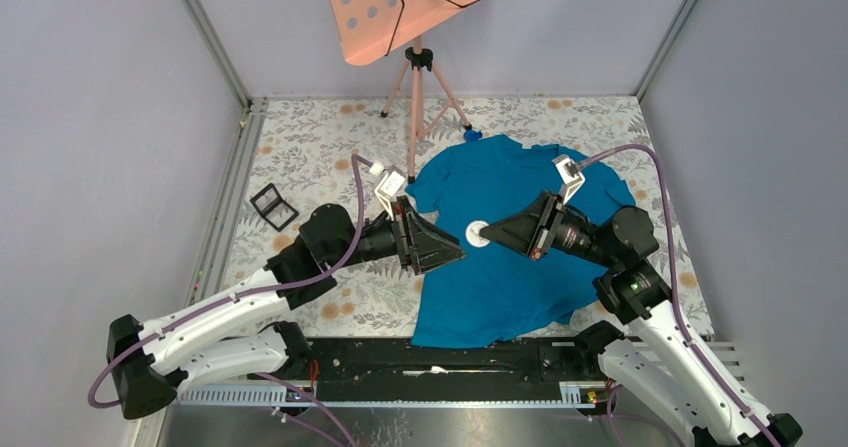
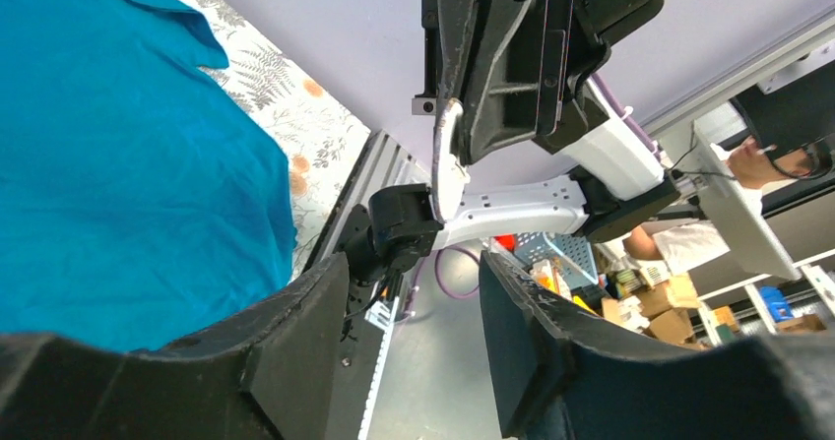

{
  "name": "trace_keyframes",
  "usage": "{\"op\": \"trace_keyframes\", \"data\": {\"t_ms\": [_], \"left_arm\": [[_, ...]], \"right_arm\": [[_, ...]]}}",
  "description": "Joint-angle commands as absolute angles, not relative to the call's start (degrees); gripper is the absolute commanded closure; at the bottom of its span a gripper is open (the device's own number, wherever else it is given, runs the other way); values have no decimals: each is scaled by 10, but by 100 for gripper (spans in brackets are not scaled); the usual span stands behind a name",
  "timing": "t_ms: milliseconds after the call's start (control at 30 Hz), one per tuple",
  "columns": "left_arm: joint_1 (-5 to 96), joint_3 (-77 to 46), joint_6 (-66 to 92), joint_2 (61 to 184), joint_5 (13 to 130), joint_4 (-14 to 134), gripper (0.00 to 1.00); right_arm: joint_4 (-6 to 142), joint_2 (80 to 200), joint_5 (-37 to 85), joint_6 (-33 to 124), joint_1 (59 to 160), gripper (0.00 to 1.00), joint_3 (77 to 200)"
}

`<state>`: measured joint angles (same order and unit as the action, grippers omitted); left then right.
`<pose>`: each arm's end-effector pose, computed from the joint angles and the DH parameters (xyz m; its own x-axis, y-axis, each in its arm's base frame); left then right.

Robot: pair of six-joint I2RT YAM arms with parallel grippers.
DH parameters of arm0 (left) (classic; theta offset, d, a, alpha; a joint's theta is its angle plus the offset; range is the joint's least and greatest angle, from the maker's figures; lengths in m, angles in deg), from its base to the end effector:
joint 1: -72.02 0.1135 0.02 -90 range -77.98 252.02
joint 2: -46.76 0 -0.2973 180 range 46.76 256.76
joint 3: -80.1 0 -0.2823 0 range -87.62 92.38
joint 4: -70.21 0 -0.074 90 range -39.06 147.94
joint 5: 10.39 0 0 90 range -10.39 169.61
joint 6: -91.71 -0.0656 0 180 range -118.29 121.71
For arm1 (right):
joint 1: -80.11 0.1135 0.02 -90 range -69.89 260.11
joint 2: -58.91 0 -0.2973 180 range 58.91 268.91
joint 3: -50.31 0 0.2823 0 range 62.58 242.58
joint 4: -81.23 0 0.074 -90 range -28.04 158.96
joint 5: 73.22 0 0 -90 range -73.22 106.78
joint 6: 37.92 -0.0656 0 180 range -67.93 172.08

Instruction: Pin the brooch onto the clothing

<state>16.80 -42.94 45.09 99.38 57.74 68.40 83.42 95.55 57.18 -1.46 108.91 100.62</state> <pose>0.1258 -0.2240 0.3771 -0.6510 -0.1800 -0.7374 0.7256 0.1377 -0.6742 0.1329 0.1216 0.3915 -0.5921 0.3734 -0.7141 -0.7353 0.1122 0.6684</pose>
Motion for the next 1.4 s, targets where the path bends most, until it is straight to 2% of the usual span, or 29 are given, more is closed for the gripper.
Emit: {"op": "trace_keyframes", "data": {"t_ms": [0, 267, 367, 433, 500, 633, 733, 833, 900, 933, 1033, 1200, 1367], "left_arm": [[171, -445, 512, 998, 569, 800, 46], [171, -444, 534, 1011, 564, 836, 48], [171, -437, 539, 1025, 562, 831, 57], [170, -438, 547, 1032, 563, 838, 60], [171, -440, 555, 1037, 562, 851, 72], [171, -456, 554, 1032, 589, 860, 82], [172, -450, 545, 1037, 591, 857, 98], [176, -428, 531, 1050, 566, 828, 100], [185, -415, 518, 1054, 549, 800, 100], [189, -411, 512, 1055, 539, 783, 100], [206, -399, 490, 1050, 509, 740, 100], [244, -367, 414, 1041, 441, 635, 100], [270, -318, 289, 1046, 359, 476, 100]], "right_arm": [[888, 954, 602, -28, 1088, 100, 1013], [911, 961, 606, -37, 1088, 100, 1004], [922, 964, 608, -44, 1088, 100, 1000], [923, 965, 610, -44, 1088, 100, 1000], [922, 966, 611, -41, 1088, 100, 999], [908, 976, 612, -30, 1089, 100, 997], [879, 978, 604, -16, 1088, 100, 998], [840, 972, 587, 7, 1089, 100, 997], [821, 966, 575, 12, 1088, 88, 997], [813, 964, 572, 13, 1088, 79, 997], [767, 961, 565, 36, 1088, 67, 1013], [697, 956, 546, 75, 1088, 35, 1043], [633, 962, 559, 116, 1088, 18, 1079]]}}
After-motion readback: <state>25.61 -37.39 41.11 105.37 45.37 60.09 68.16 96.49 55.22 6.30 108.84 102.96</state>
